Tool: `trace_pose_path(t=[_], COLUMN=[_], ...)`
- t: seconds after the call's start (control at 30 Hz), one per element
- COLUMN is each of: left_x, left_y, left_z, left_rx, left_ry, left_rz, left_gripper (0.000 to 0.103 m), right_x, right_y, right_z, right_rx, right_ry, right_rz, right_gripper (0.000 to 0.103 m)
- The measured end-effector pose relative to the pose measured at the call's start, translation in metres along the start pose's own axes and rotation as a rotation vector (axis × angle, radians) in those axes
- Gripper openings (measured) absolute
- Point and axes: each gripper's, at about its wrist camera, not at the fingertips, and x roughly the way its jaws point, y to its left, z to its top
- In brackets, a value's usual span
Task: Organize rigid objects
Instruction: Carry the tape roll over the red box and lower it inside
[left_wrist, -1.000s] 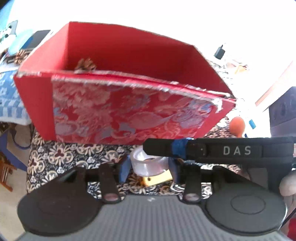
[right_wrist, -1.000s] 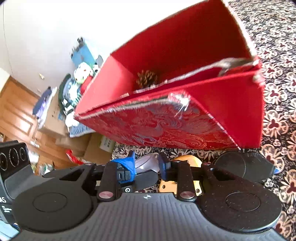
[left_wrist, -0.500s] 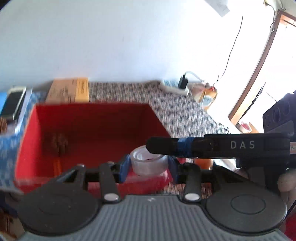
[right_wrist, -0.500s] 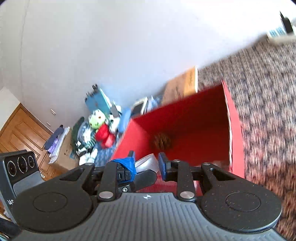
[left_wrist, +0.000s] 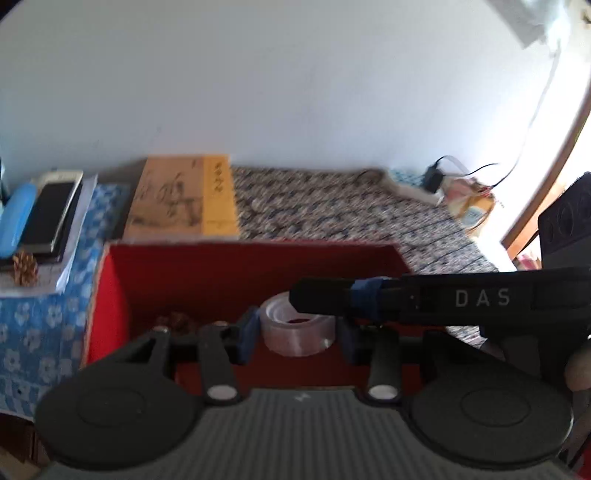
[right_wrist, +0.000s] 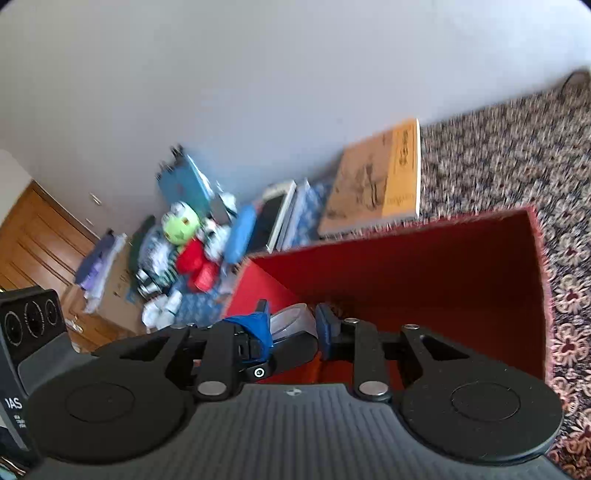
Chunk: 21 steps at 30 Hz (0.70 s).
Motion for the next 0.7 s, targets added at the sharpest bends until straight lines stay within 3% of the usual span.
trace_pose_path(t=[0.3,0.7], left_x=[0.036,0.046], left_y=[0.029,0.036], left_z=[-0.007,-0.010], left_rx=[-0.019,-0.020], left_ry=[0.094,0.122], left_rz=[0.100,0.174], left_gripper=[0.042,0.043], right_x=[0.052,0.052], right_y=[-0.011,-0.013], right_z=[0.000,0.001], right_rx=[-0.017,-0.031], right_ry=[0.112,0.076], right_rz=[-0.024,-0.044], right_gripper=[0.009,0.011])
